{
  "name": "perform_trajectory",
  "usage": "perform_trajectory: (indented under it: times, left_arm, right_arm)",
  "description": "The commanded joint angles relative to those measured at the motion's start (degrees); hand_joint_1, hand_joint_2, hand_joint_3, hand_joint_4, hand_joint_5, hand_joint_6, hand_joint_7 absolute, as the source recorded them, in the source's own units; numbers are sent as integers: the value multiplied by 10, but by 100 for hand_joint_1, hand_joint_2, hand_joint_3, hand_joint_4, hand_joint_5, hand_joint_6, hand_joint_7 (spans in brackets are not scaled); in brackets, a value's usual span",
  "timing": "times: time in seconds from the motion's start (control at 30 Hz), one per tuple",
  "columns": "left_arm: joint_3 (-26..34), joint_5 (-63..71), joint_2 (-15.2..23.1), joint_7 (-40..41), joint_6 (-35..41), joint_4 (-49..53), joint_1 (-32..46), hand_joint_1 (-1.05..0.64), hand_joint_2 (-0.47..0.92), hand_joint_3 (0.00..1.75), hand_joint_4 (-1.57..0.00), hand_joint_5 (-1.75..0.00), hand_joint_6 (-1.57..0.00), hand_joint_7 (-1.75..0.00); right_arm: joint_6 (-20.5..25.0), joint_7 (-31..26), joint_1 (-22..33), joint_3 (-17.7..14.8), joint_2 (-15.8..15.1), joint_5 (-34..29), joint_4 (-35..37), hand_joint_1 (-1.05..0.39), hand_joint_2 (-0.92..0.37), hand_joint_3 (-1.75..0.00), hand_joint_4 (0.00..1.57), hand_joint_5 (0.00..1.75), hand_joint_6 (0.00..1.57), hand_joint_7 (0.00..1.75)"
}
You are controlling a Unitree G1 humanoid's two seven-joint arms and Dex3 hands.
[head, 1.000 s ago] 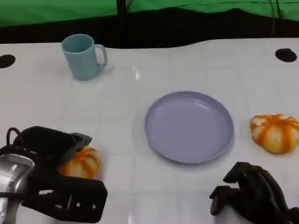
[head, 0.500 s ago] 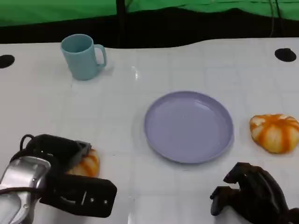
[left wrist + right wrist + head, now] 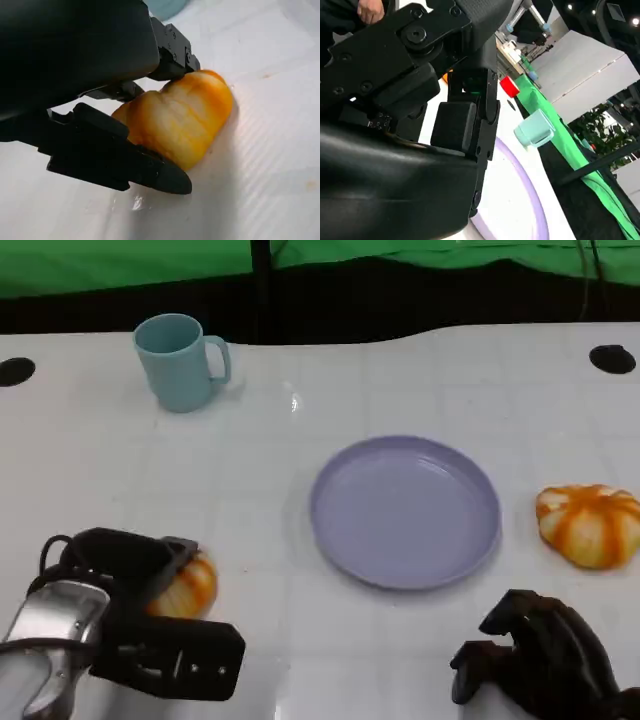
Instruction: Grasp the bread from the table and place it into the plate.
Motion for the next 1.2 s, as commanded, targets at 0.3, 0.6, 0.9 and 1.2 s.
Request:
perform_trajectory:
  times: [0.3, 0.6, 0.9, 1.2]
  left_arm:
    - [-7, -33, -1, 127, -53, 93, -11, -29, 91, 59, -67, -175, -40, -174]
    - [5, -58, -9, 245, -89, 119, -4, -24, 68, 96, -65, -175, -41, -174]
    - [25, -70, -28, 377, -108, 107, 3, -24, 68, 75, -69, -175, -48, -160]
    - [44, -91, -27, 388, -139, 75, -8, -24, 56, 103, -66, -175, -43, -175]
  right_arm:
    - [-2, 0, 0, -4, -4, 3, 0, -100, -73, -1, 157, 71, 157, 33]
    - [-2, 0, -7, -6, -5, 5, 10, -102, -71, 0, 157, 70, 157, 33]
    - [1, -6, -12, -7, -3, 6, 12, -104, -70, 0, 157, 72, 157, 37]
    - [-5, -3, -11, -5, -4, 3, 20, -105, -71, -1, 157, 73, 157, 37]
